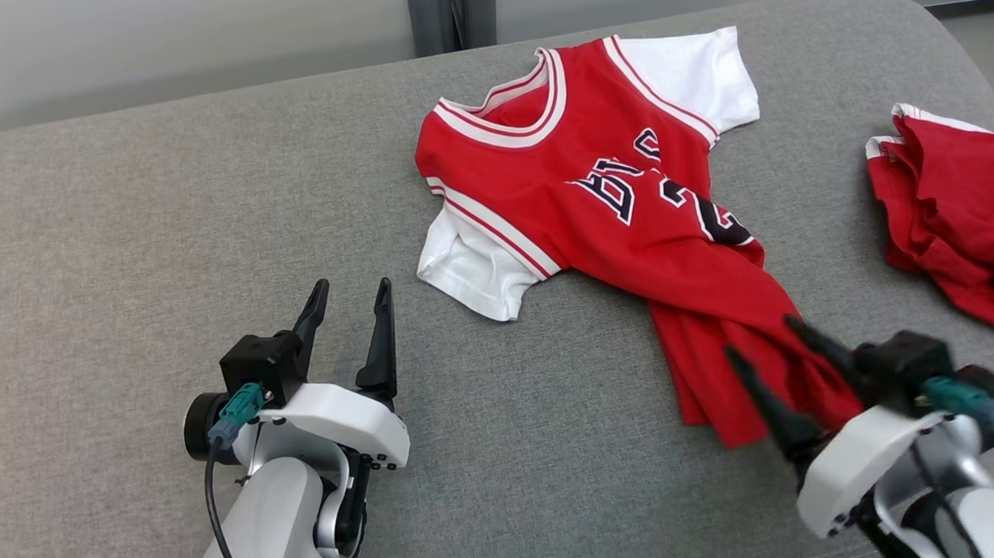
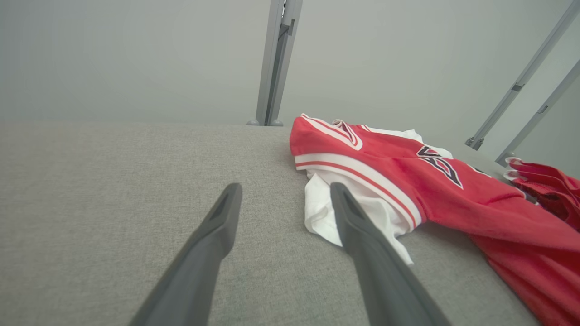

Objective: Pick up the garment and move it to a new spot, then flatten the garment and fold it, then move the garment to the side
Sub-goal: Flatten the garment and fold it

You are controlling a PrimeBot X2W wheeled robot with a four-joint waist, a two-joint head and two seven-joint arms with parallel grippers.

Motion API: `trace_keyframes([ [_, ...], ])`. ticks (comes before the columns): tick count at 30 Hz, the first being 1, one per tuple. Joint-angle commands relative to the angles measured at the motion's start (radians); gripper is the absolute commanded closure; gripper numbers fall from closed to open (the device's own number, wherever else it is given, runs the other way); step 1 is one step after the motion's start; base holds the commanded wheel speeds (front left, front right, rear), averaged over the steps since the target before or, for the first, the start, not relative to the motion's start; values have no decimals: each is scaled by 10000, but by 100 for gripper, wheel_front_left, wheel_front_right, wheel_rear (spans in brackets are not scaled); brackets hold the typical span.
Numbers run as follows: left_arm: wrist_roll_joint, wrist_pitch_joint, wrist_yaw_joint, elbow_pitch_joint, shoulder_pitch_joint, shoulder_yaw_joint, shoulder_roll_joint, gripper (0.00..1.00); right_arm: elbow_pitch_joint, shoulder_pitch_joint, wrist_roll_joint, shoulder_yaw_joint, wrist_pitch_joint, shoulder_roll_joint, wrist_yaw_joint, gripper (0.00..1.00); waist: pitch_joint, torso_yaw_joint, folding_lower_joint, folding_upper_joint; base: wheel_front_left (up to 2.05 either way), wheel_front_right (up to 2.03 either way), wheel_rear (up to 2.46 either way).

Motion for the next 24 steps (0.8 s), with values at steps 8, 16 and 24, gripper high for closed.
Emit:
trace_keyframes([
  [8,80,-8,-55,-15,119,42,51,0,698,317,-602,-1666,-1557,712,1,0,-65,-162,0,0,0,0,0],
  [16,141,-8,-68,-23,108,133,50,0,1634,1045,-1271,-1767,-2137,817,1,0,23,-272,0,0,0,0,0],
  [24,226,-8,-82,8,96,198,51,0,1847,1024,-1407,-2191,-2356,997,1,0,92,-393,0,0,0,0,0],
])
